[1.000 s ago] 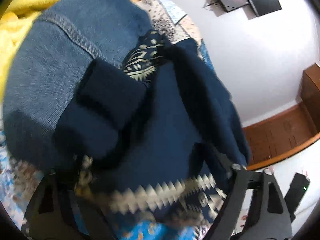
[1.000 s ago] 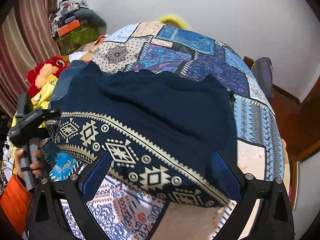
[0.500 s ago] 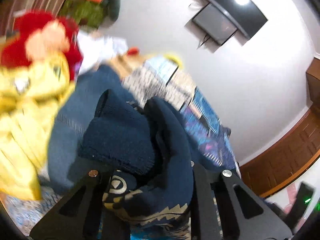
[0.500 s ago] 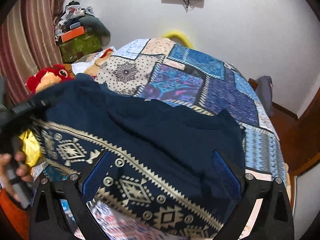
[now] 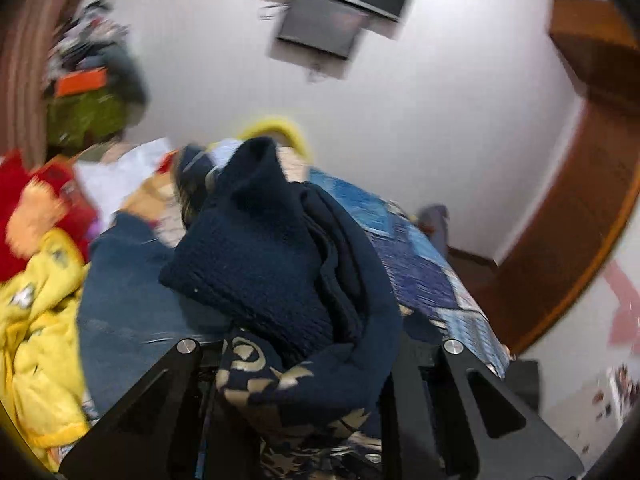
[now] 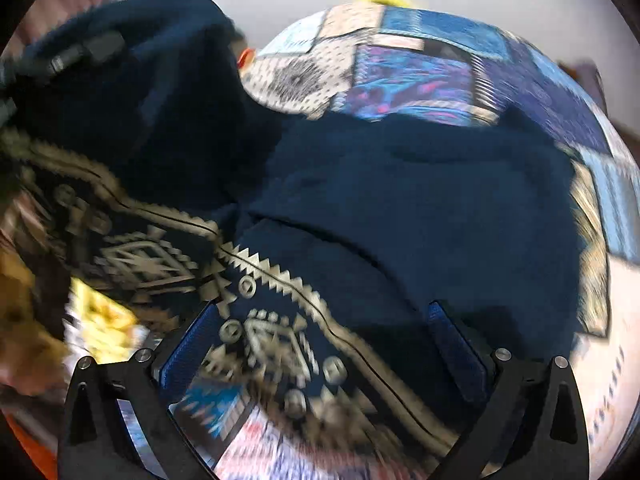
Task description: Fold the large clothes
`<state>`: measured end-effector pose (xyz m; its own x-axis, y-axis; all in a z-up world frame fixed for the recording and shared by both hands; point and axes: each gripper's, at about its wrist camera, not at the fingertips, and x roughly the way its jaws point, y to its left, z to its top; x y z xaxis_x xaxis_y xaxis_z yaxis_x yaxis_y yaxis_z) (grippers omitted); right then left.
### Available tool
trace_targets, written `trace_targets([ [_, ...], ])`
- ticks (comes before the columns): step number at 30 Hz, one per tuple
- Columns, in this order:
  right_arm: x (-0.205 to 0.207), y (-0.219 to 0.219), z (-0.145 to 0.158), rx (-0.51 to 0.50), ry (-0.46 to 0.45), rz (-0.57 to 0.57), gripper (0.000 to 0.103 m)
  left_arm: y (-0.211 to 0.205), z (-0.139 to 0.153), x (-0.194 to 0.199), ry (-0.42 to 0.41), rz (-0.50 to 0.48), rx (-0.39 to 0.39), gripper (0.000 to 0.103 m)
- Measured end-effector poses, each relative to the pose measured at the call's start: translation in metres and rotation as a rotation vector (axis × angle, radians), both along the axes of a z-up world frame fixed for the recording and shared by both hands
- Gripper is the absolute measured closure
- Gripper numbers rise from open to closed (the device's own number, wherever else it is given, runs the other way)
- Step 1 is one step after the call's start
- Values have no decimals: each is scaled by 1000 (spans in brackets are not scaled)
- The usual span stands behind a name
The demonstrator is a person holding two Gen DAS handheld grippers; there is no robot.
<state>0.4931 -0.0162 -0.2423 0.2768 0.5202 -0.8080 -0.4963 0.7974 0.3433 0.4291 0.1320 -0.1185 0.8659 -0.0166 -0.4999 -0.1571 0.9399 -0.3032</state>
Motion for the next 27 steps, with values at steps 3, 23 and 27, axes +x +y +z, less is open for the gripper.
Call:
trace_targets([
  [3,-7,-57,22,48,-21,-72,0,-56,8,9,5,-109,62,88],
  [23,-59,-242,57,-107,-145,-329,0,-237,-84,-32,396,-708,265,37],
  [27,-67,-238,72,-86,-187,-301,0,-227,-60,-57,340,-724,328,22],
])
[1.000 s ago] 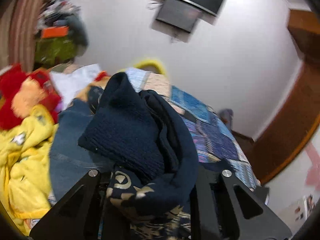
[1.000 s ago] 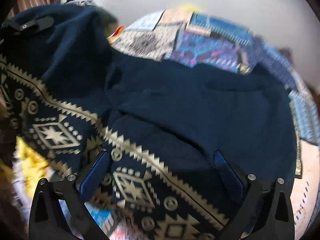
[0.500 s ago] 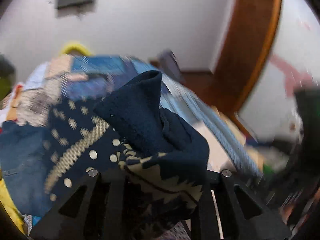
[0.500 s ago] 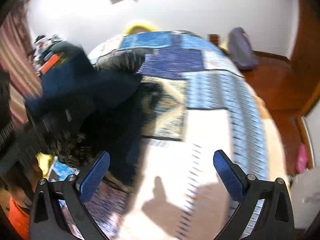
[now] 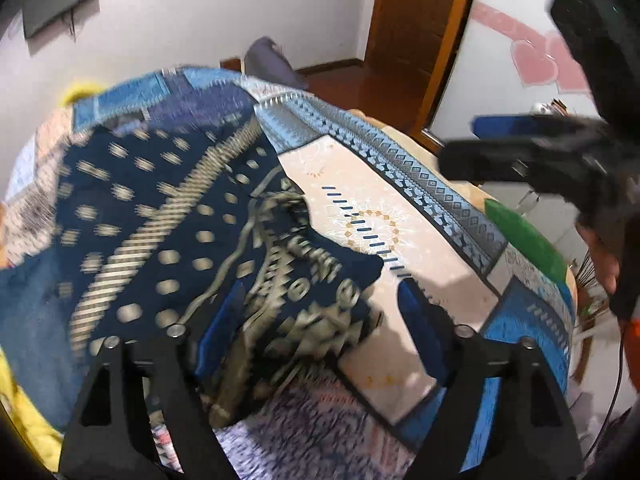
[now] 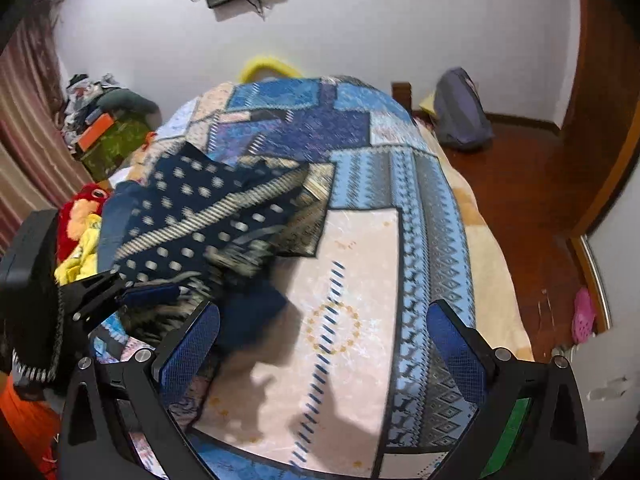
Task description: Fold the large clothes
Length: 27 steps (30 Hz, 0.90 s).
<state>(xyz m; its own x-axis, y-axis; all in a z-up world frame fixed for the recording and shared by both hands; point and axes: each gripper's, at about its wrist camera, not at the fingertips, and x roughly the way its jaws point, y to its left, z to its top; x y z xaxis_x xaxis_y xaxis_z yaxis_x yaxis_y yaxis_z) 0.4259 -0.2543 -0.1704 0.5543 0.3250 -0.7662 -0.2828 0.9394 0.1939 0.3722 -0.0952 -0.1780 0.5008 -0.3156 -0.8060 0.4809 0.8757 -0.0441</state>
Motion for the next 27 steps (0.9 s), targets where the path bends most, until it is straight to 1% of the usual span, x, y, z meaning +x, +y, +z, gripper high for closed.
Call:
trace_targets([
  [2,-1,8,8,30,-19,19,0,10,14,-8,-51,22,25,22],
  [4,1,18,13,62,-30,41,0,29,27,-10,-91,60,33,17],
  [5,3,25,14,75,-29,49,0,43,33,-10,-115,96,41,15],
  [7,8,42,10,95,-14,73,0,63,36,-2,-143,151,58,12],
  [8,9,51,6,96,-3,83,0,76,36,1,-148,189,64,12],
  [10,14,67,-5,97,21,107,0,101,28,14,-117,259,57,12],
  [14,22,98,-45,64,117,140,0,138,0,30,-41,349,50,10],
  [17,26,103,-75,16,191,138,0,161,-11,29,1,360,-36,9],
  [19,26,96,-87,-2,220,129,0,168,-16,27,2,355,-50,8],
  [20,25,89,-90,12,234,131,0,171,-17,25,-5,353,-36,7],
  [22,23,76,-91,18,247,120,0,174,-19,22,-24,355,25,6],
  [25,20,57,-82,-40,212,101,0,183,-24,16,-47,383,156,6],
  [26,20,53,-78,-52,201,97,0,187,-25,15,-48,382,180,7],
  [27,20,49,-73,-62,188,91,0,190,-25,14,-46,380,187,7],
])
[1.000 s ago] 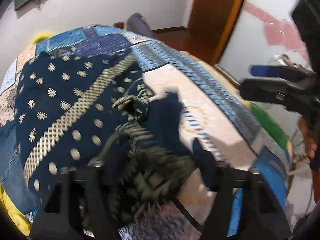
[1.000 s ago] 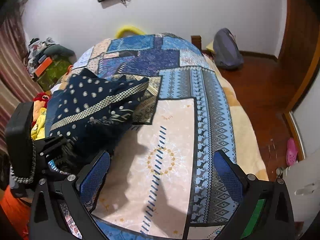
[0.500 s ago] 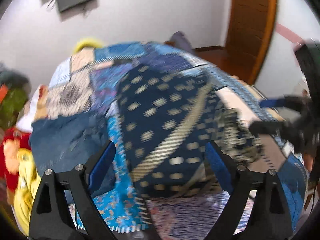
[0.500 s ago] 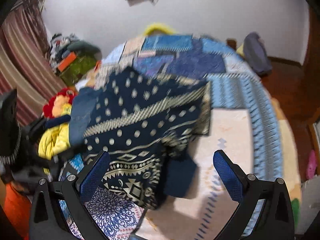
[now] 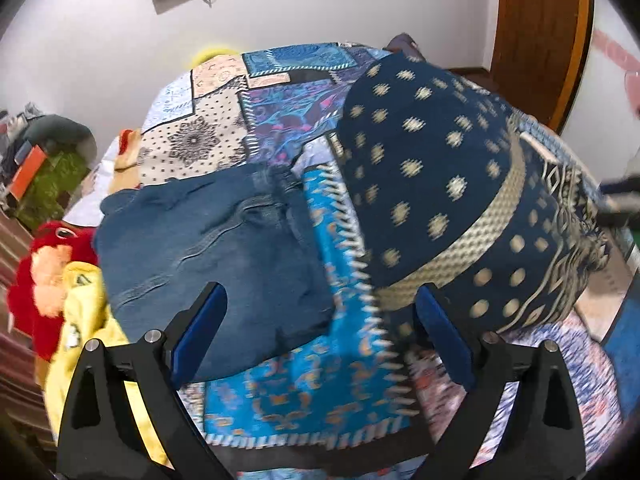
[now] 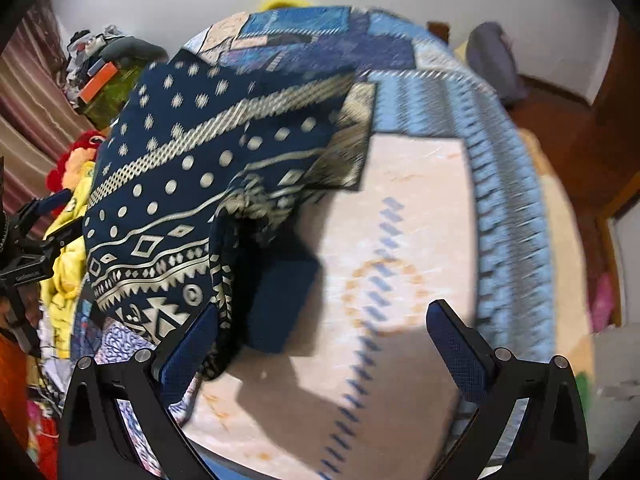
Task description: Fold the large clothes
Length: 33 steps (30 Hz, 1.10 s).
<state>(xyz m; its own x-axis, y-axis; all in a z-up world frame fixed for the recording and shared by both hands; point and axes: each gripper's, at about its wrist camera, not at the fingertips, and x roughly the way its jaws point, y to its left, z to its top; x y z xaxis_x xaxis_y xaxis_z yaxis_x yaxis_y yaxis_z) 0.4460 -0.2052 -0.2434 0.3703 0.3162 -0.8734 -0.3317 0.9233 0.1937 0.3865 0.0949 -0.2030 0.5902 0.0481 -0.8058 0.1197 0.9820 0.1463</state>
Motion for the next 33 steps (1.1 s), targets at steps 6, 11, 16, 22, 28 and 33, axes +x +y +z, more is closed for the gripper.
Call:
trace_targets([
  [6,11,-11,33,106,-54,-23,0,10,30,5,-57,5,-96,6],
  [11,40,9,32,258,0,-3,0,1,48,33,-50,-41,-294,6],
  [16,73,33,-6,286,114,22,0,-12,20,76,74,-77,-451,6],
  [22,113,53,-46,366,192,59,0,-7,-27,118,172,-47,-566,0],
  [28,142,79,-55,432,155,115,1,5,-55,147,199,-44,-699,1],
  [33,153,93,-51,496,161,127,40,7,-53,147,160,-33,-724,25],
])
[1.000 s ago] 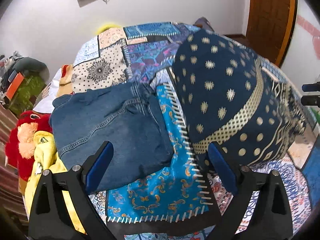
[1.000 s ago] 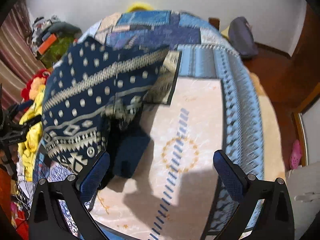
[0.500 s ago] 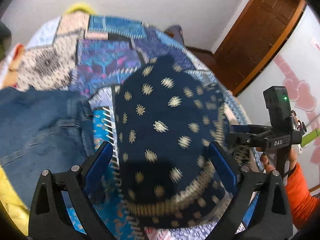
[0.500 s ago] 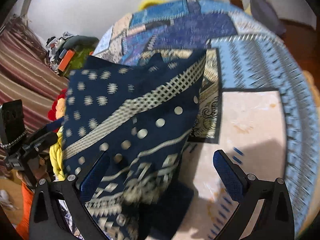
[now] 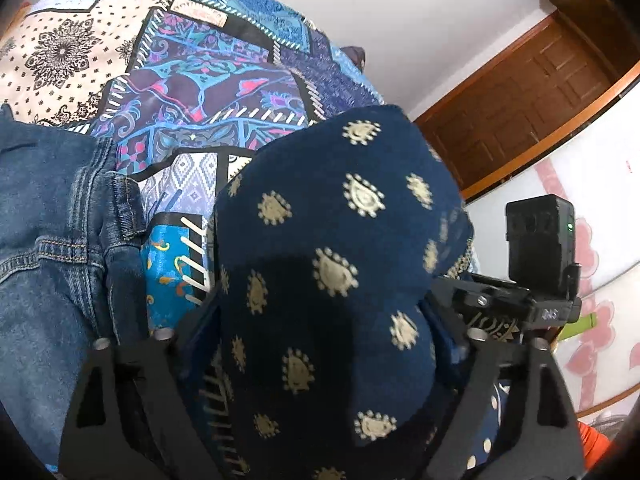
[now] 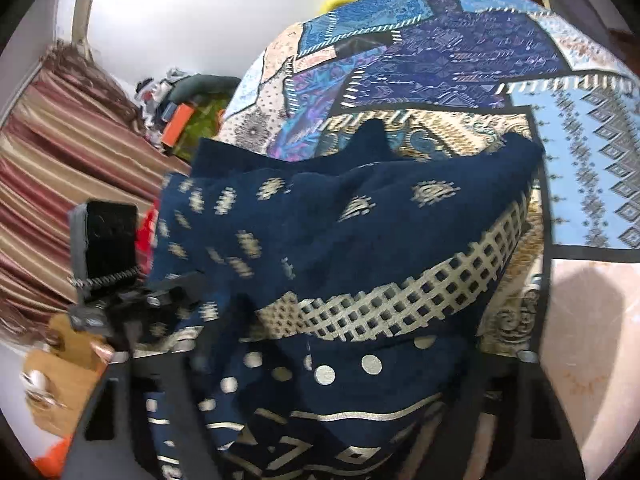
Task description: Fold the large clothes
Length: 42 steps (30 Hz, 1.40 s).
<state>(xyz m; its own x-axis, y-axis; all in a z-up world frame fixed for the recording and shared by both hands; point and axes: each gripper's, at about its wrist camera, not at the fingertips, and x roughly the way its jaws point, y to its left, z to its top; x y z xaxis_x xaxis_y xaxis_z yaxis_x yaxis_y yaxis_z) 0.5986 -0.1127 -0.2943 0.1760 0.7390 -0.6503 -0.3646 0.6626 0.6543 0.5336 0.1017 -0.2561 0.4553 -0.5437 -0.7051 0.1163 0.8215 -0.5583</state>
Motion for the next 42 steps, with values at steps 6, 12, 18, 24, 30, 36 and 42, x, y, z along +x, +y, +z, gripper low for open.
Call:
trace_targets([
  [6,-18,12,33,-24,-70,5,72,-4,35,-26,-78,-19,64,51],
  [12,-45,30,89,-15,-161,30,75,14,95,-60,-204,7,119,54],
  [18,-72,70,152,23,-278,67,78,57,147,-94,-313,71,172,54],
  [24,-84,141,170,27,-305,122,78,127,148,-115,-300,181,151,54],
  [30,-73,222,130,-2,-230,191,79,199,97,-119,-176,277,85,54],
  [36,-45,299,73,-98,-201,263,78,266,32,-110,-76,360,4,54],
  [42,-15,326,49,-202,-240,272,66,283,13,-99,-76,393,41,43],
])
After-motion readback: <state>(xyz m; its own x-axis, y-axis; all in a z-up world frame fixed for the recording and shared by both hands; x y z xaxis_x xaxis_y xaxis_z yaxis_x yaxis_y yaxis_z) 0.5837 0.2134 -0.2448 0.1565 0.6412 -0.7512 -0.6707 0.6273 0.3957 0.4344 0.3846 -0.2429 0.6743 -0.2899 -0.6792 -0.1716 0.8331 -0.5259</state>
